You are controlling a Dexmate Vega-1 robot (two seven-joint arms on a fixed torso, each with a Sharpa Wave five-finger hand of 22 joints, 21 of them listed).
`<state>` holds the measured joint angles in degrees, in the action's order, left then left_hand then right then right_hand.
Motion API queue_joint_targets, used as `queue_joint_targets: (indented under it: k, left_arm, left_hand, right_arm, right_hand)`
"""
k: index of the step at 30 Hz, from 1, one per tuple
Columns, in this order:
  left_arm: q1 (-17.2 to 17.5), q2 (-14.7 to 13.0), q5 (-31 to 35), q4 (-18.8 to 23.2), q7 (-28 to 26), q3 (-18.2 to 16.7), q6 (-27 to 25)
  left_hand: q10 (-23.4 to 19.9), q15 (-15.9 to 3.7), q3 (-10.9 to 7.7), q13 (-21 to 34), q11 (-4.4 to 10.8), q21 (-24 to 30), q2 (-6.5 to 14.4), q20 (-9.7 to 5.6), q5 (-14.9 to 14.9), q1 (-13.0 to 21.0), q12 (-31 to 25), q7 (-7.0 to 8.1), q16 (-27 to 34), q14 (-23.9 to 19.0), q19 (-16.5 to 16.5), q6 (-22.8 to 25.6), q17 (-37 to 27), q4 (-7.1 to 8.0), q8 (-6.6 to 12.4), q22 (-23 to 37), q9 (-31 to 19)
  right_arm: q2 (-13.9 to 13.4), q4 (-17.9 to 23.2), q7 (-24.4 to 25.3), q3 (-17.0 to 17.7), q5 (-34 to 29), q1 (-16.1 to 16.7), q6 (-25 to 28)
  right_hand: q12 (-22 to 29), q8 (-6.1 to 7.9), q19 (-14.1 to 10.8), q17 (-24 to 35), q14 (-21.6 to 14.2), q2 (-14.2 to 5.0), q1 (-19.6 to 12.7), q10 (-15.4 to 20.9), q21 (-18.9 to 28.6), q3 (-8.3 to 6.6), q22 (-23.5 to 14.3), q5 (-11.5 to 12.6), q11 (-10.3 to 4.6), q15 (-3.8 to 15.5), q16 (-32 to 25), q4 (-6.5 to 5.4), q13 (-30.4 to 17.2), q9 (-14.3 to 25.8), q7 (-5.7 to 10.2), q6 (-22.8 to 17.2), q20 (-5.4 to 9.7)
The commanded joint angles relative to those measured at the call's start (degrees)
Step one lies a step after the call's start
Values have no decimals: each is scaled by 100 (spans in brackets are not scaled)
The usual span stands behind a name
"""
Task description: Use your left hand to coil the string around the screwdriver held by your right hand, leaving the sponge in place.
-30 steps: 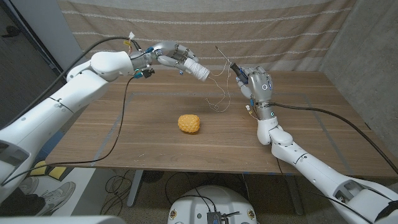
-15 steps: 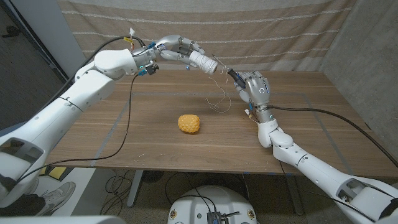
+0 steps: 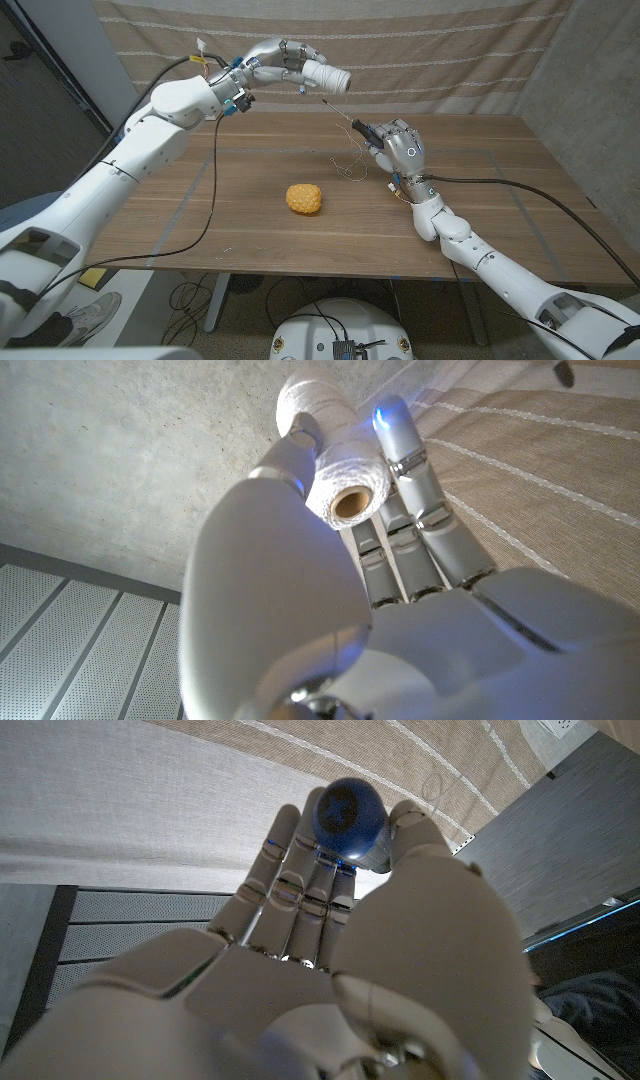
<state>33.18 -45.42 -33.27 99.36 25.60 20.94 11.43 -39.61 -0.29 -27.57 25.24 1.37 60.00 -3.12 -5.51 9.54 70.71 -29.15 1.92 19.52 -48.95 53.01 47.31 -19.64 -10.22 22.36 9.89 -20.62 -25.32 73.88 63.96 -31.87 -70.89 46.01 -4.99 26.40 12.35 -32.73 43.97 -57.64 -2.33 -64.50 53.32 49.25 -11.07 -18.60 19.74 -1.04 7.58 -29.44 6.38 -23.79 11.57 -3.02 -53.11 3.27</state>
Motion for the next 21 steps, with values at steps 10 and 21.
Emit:
queue_joint_targets:
  k: [10,21]
  left_arm:
    - [405,-124,638,187,-1524,-399,-85]
    - [678,-358,1120,310,-2205,-559,-398]
  left_hand:
    - [-603,-1234,-66,1400,-56,58,928,-576,42,874,22,-643,-14,-1697,-230,702,-15,105,-16,8,-8]
    - [-619,-1238,-67,1415,-67,70,925,-573,43,882,40,-643,-22,-1701,-236,712,-15,97,-30,7,-6]
  right_arm:
    - [866,606,4,1526,-1273,733,-1558]
    - [1215,940,4,1981,-1402,955,-1960]
  right_hand:
    - [-30,14,48,36,-134,-472,-451,666,64,49,16,46,-676,555,42,-13,-23,16,1192,-1246,841]
    - [-49,8,71,51,-142,-486,-464,677,99,76,39,58,-668,556,69,-20,-33,16,1201,-1247,841]
